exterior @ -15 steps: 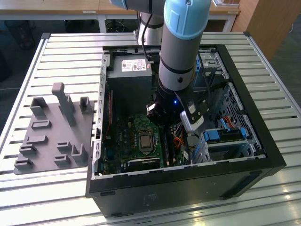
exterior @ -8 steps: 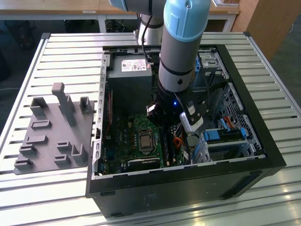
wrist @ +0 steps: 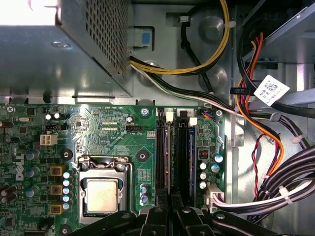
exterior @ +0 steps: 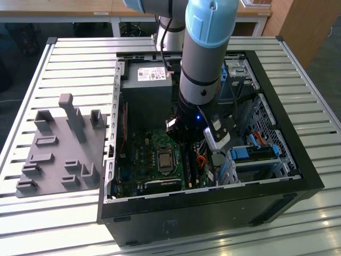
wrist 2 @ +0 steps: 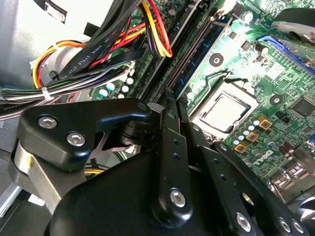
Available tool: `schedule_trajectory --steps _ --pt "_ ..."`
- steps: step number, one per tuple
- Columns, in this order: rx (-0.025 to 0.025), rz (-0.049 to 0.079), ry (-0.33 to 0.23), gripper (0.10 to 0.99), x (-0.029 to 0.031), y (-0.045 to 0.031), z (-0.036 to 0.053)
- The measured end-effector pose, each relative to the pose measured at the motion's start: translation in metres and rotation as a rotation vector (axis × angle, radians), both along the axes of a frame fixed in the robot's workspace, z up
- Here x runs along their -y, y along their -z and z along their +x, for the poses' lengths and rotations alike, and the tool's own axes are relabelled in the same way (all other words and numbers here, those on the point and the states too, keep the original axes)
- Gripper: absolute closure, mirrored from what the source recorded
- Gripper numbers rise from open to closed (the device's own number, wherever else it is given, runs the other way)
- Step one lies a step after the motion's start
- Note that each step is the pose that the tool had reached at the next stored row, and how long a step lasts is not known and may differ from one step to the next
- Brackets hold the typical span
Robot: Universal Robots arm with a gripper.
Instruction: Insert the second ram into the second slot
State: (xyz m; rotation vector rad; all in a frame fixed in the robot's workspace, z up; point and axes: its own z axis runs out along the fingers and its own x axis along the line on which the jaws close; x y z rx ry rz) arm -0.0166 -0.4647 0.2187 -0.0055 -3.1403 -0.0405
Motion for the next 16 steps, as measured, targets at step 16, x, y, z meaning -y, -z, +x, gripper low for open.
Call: schedule_trajectory --steps 16 --pt "0.0000 0.000 0.010 0.949 0.0003 0.0005 0.0010"
